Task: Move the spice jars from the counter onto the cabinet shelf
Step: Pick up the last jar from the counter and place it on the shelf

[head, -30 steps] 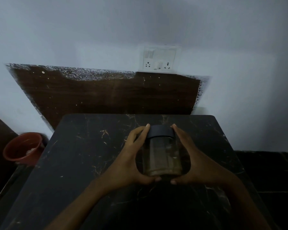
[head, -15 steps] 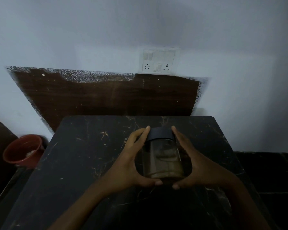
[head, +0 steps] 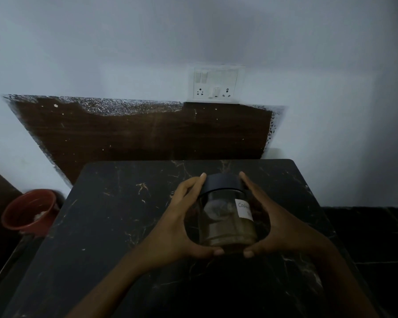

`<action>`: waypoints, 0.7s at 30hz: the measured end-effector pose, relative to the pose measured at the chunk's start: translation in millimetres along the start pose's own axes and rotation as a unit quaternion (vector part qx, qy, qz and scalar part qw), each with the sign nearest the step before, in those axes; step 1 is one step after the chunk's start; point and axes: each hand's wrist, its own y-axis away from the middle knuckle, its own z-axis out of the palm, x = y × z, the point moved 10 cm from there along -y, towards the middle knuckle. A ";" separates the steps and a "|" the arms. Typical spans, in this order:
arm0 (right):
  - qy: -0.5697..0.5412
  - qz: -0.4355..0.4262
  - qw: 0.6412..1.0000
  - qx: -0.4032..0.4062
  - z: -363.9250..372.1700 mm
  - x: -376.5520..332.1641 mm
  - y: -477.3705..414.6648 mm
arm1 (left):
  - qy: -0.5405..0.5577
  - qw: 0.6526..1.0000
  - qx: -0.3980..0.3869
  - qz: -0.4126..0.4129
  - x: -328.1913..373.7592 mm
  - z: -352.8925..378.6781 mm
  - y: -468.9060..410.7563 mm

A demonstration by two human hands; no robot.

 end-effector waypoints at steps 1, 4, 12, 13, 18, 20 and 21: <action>0.000 0.004 1.000 0.000 0.5 1.4 -0.1 | 0.007 1.000 -0.007 -0.004 -1.1 1.6 0.2; 0.022 -0.005 1.000 0.013 0.4 0.2 -2.1 | -0.003 0.999 -0.033 -0.010 -2.5 7.1 -0.2; 0.060 -0.005 0.998 0.022 -4.3 -6.9 -2.8 | -0.015 1.000 -0.014 -0.012 -1.9 4.2 -4.4; 0.053 -0.001 0.998 0.019 -5.9 -5.4 -1.9 | 0.003 1.000 -0.013 -0.017 -3.5 2.9 -3.7; 0.061 0.006 0.998 0.013 -5.4 -4.3 -2.4 | 0.029 0.998 -0.043 -0.030 -6.7 7.1 -2.4; 0.070 0.002 0.997 0.018 -3.8 -5.8 -4.0 | 0.008 0.998 -0.060 -0.030 -7.2 10.7 -3.7; 0.071 0.001 0.997 0.019 -3.0 -5.7 -4.6 | -0.006 0.998 -0.063 -0.031 -7.5 11.2 -4.4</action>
